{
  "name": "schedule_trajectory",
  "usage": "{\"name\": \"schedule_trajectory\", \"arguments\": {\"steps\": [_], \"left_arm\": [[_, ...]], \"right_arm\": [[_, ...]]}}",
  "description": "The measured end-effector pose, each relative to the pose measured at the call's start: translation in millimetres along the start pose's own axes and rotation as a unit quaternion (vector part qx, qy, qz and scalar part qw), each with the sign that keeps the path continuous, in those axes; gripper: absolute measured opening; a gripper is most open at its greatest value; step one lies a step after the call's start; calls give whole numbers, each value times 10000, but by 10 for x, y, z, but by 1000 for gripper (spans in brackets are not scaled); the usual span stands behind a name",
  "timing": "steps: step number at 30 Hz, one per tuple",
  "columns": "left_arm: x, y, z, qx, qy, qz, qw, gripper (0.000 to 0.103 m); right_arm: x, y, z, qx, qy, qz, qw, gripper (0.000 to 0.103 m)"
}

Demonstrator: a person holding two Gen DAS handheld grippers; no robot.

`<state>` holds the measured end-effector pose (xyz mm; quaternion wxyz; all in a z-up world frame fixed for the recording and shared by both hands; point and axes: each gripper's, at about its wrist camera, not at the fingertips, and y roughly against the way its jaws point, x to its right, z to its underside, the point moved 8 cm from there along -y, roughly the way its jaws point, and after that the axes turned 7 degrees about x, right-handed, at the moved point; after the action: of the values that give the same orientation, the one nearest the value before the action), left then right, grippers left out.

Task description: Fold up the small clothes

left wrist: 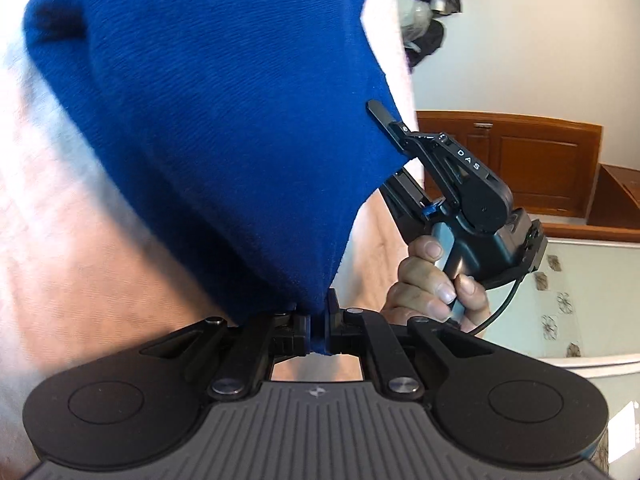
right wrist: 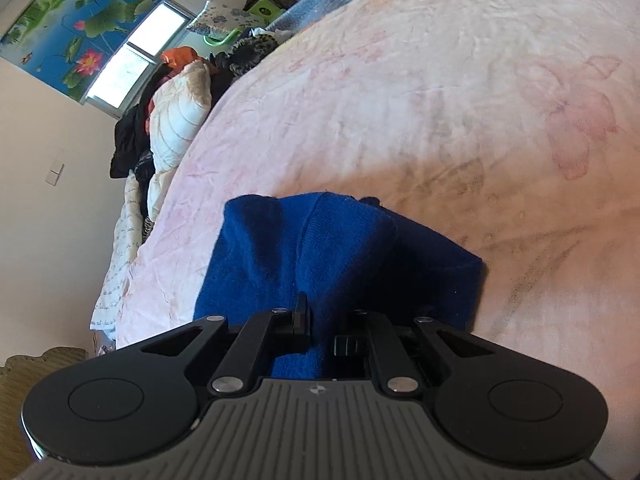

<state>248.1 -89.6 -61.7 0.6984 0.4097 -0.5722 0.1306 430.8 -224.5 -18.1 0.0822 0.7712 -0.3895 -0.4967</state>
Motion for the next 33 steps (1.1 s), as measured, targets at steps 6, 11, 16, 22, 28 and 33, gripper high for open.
{"name": "schedule_trajectory", "arguments": {"steps": [6,11,16,22,28,33], "left_arm": [[-295,-80,37,-132,143,-439,9988,5],[-276,-78,-49,-414,-268,-468,9977,8],[-119,418,-42,-1128,-1206,-282,9859,53],[276,1053,-532,135,-3148,-138,9489,53],[408,703,-1051,827,-4369,-777,8923,53],[283,362,-948,783,-4655,-1052,8753,53]], "right_arm": [[238,-76,80,-110,-296,187,9993,11],[313,-27,113,43,-569,114,9983,20],[443,510,-114,1216,-909,370,9877,47],[-189,441,-427,1525,-264,-511,9866,56],[-478,-666,-492,404,236,-203,9987,65],[37,-847,-337,423,-265,457,9977,31]]}}
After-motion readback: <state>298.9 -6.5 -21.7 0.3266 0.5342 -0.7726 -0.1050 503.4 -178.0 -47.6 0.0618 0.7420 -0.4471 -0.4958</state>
